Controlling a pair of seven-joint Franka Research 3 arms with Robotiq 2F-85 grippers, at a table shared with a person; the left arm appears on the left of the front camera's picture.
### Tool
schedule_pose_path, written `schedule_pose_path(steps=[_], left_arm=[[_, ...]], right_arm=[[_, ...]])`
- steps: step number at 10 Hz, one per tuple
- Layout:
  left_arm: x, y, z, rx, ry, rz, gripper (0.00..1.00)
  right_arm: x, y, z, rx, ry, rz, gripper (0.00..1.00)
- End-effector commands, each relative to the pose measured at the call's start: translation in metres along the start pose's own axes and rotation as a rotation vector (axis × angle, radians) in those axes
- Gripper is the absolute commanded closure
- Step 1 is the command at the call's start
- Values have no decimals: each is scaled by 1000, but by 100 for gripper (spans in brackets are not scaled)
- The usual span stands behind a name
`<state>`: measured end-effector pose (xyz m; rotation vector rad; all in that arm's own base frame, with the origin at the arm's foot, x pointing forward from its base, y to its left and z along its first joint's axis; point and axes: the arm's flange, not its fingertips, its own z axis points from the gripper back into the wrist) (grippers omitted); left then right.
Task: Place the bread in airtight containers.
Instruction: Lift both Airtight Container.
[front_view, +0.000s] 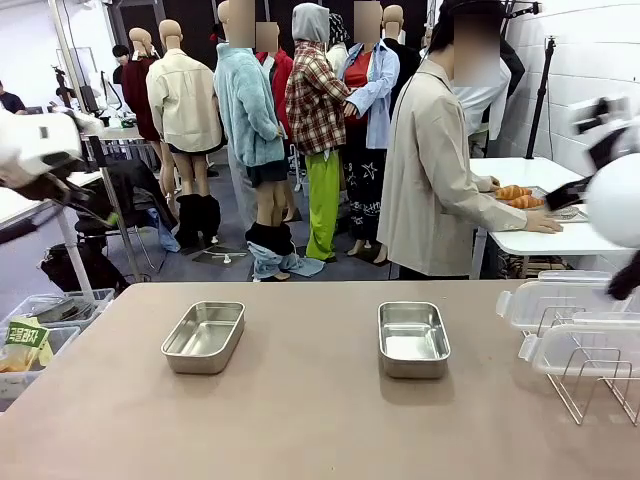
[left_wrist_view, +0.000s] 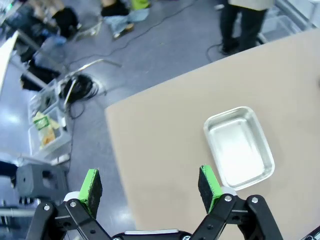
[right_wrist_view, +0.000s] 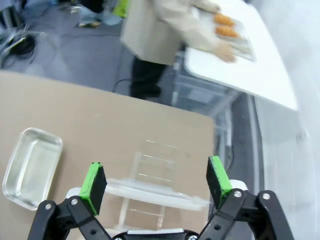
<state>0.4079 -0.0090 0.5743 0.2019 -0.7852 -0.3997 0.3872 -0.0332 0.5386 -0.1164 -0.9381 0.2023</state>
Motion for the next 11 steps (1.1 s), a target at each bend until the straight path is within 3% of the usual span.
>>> schedule_pose_path(steps=[1, 2, 4, 5, 11], left_arm=[[0, 19, 5, 37, 84, 64, 0], [-7, 36, 10, -4, 125, 74, 0], [-23, 62, 23, 51, 139, 149, 0], [-29, 70, 27, 66, 129, 186, 0], [-26, 67, 19, 34, 131, 148, 0]], right_arm=[[-9, -50, 6, -83, 42, -112, 0], [-24, -83, 11, -97, 51, -189, 0], [-57, -145, 12, -135, 79, -363, 0], [-71, -158, 9, -130, 89, -390, 0], [-71, -152, 19, -151, 88, -350, 0]])
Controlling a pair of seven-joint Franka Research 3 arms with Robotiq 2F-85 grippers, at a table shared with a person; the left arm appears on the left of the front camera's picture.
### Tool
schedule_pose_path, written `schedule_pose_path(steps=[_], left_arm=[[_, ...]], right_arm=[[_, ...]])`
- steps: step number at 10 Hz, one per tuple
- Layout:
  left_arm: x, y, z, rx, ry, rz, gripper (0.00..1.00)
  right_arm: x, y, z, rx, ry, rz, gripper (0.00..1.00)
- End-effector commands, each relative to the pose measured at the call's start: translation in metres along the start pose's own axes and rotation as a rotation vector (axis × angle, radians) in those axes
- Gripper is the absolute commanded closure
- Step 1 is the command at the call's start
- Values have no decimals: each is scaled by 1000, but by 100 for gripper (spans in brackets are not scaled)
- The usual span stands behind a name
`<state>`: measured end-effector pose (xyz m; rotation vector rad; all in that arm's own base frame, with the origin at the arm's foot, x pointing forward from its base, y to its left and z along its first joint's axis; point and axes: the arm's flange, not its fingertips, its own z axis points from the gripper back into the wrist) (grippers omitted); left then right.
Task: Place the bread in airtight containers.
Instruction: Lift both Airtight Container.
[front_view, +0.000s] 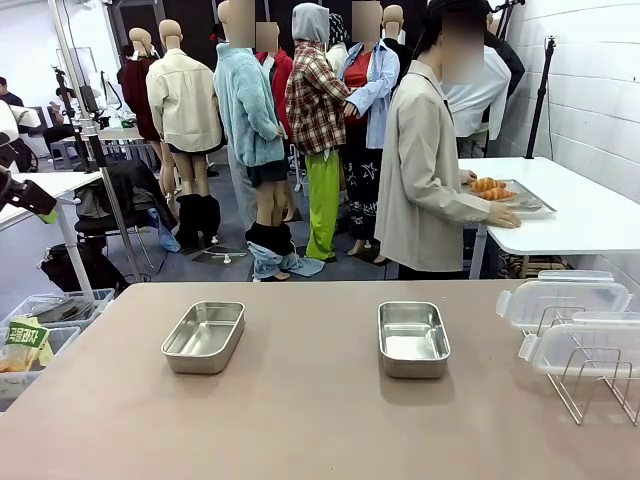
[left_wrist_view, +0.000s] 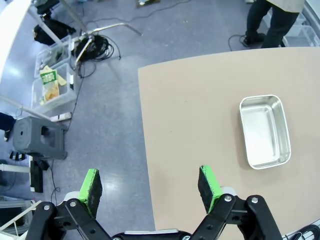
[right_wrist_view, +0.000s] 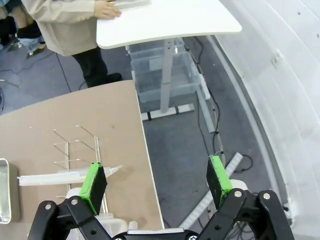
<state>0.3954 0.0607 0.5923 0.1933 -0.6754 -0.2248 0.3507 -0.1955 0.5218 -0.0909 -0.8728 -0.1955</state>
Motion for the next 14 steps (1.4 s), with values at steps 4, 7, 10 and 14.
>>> schedule_pose_path(steps=[4, 7, 10, 14], left_arm=[[0, 1, -1, 3, 1, -8, 0], [0, 1, -1, 3, 1, -8, 0], [0, 1, -1, 3, 1, -8, 0], [0, 1, -1, 3, 1, -8, 0]], right_arm=[[0, -2, 1, -6, 2, 2, 0], [0, -2, 1, -6, 2, 2, 0], [0, -2, 1, -6, 2, 2, 0], [0, -2, 1, -6, 2, 2, 0]])
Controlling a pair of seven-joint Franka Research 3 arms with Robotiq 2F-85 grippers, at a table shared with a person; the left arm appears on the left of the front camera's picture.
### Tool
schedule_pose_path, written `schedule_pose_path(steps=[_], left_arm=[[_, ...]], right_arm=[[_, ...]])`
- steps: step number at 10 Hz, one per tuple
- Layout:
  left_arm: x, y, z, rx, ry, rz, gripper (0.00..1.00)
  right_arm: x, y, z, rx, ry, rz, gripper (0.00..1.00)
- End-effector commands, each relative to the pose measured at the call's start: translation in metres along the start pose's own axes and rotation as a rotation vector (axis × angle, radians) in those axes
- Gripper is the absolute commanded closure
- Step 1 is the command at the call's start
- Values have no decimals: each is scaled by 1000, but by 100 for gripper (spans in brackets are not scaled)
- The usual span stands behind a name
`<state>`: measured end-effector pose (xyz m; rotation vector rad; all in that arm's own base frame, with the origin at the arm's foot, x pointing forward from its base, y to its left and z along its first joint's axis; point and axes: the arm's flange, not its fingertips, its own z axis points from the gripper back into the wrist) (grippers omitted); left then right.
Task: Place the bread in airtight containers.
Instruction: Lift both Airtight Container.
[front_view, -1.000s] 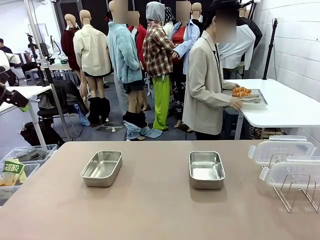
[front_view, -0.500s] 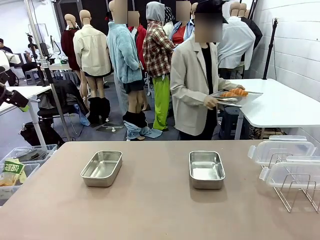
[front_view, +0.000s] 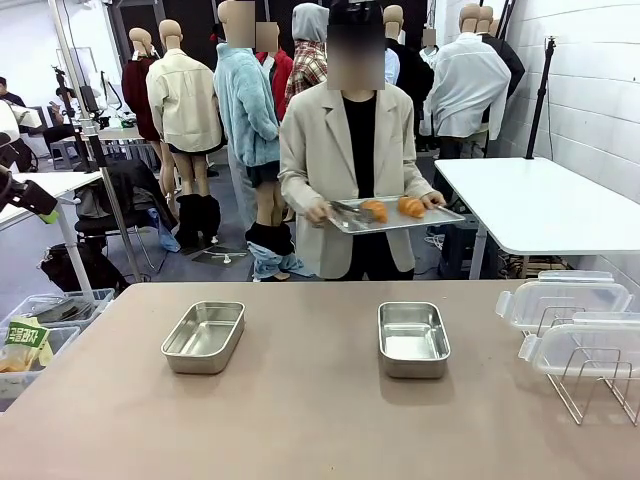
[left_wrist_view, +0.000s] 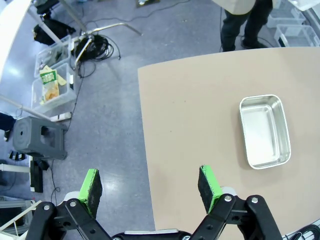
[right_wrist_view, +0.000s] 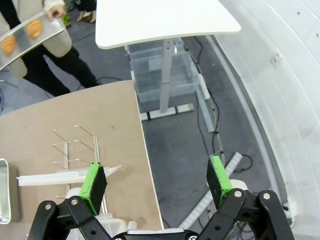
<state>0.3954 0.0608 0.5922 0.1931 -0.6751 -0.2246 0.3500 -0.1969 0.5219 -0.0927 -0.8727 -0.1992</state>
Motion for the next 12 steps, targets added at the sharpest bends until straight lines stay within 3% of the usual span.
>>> schedule_pose_path(steps=[1, 12], left_arm=[[0, 1, -1, 3, 1, -8, 0], [0, 1, -1, 3, 1, -8, 0]], right_arm=[[0, -1, 0, -3, 2, 5, 0], [0, -1, 0, -3, 2, 5, 0]])
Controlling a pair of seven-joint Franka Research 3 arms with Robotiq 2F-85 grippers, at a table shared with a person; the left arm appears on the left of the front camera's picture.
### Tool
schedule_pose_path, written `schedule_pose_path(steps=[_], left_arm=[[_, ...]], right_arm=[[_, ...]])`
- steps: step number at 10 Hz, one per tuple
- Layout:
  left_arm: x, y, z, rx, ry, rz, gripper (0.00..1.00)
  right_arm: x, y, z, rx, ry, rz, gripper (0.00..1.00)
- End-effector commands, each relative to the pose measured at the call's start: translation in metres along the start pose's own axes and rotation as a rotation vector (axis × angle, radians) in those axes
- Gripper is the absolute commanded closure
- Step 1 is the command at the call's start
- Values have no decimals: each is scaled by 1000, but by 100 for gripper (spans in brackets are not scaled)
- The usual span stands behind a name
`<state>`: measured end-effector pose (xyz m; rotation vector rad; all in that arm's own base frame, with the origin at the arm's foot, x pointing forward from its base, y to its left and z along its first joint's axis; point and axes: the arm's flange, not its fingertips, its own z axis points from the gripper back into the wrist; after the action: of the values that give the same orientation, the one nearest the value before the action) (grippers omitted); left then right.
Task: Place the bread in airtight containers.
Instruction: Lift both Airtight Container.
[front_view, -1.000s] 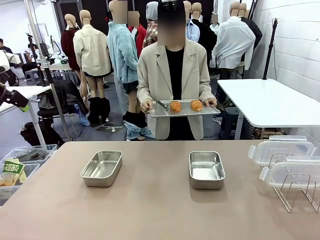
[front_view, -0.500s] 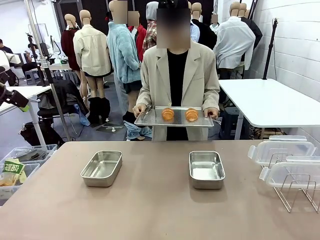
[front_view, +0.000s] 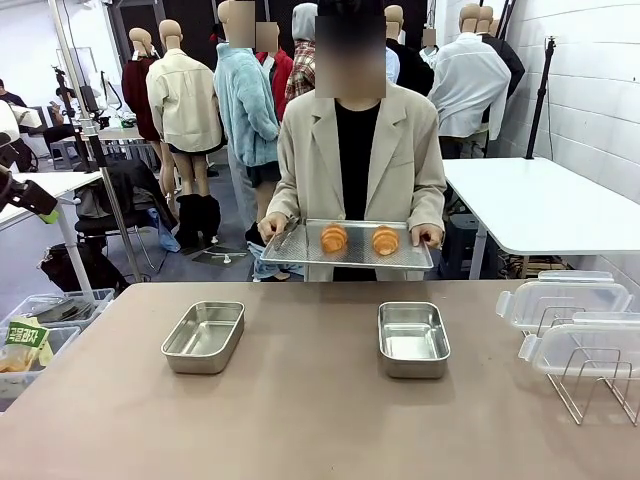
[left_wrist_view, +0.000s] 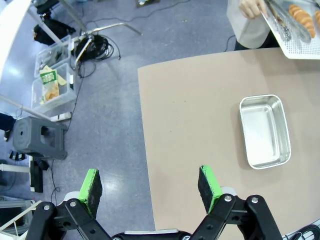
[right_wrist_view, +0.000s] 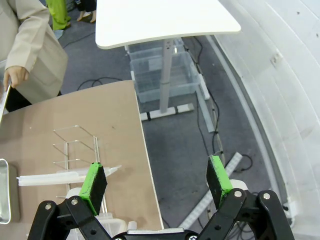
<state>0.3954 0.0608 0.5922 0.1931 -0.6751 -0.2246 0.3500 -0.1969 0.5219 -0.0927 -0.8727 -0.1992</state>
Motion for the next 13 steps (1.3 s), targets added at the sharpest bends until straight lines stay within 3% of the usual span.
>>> schedule_pose_path(steps=[1, 13], left_arm=[[0, 1, -1, 3, 1, -8, 0], [0, 1, -1, 3, 1, -8, 0]], right_arm=[[0, -1, 0, -3, 2, 5, 0], [0, -1, 0, -3, 2, 5, 0]])
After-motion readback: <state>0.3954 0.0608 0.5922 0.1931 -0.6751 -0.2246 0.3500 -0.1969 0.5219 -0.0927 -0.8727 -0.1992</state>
